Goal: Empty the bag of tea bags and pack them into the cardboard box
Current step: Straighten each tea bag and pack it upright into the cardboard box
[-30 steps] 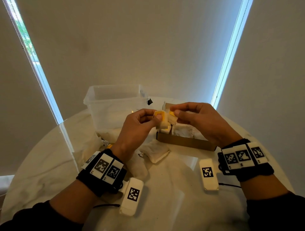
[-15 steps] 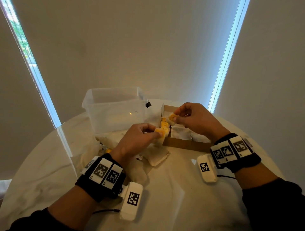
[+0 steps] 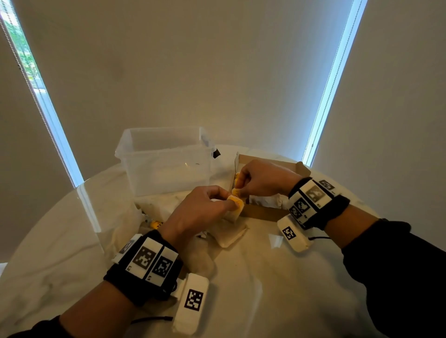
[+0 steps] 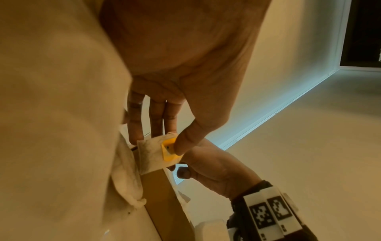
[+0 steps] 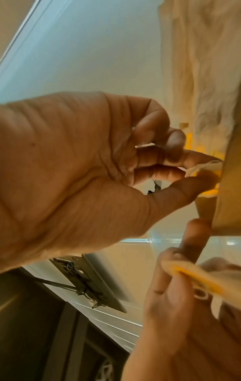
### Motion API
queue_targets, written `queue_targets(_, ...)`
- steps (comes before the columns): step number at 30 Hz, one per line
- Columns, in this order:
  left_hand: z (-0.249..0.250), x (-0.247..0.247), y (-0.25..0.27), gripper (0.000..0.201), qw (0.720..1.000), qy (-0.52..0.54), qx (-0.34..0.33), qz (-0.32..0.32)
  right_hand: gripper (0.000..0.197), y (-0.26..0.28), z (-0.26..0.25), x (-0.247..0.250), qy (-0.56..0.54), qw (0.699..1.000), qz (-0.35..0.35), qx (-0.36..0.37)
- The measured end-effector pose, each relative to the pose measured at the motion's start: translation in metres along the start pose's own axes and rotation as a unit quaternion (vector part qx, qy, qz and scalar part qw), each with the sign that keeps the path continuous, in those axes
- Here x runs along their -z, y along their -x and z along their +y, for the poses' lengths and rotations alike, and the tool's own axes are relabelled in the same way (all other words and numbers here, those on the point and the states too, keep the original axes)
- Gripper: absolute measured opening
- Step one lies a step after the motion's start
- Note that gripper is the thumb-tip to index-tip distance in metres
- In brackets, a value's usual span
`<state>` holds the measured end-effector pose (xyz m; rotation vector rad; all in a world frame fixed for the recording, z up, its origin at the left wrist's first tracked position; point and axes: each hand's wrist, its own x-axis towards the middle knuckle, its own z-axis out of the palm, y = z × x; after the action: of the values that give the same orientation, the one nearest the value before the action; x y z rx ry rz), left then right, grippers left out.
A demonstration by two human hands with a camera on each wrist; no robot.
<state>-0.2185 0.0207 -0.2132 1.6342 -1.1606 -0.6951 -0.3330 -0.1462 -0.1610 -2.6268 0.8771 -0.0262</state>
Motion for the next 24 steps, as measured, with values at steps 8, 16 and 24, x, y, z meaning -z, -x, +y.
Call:
queue_targets(8, -0.004, 0.001, -0.003, 0.017, 1.0, 0.0, 0.007, -0.003, 0.026, -0.011, 0.006, 0.006, 0.016, 0.996, 0.083, 0.012)
queue_targets(16, -0.008, 0.001, -0.004, 0.016, 1.0, -0.004, 0.003, -0.005, 0.011, -0.011, 0.002, -0.005, 0.066, 0.997, 0.01, 0.025)
queue_targets(24, -0.009, 0.0, -0.005, 0.012, 1.0, -0.008, 0.014, 0.004, 0.03, -0.02, 0.006, -0.01, 0.175, 0.979, 0.104, -0.007)
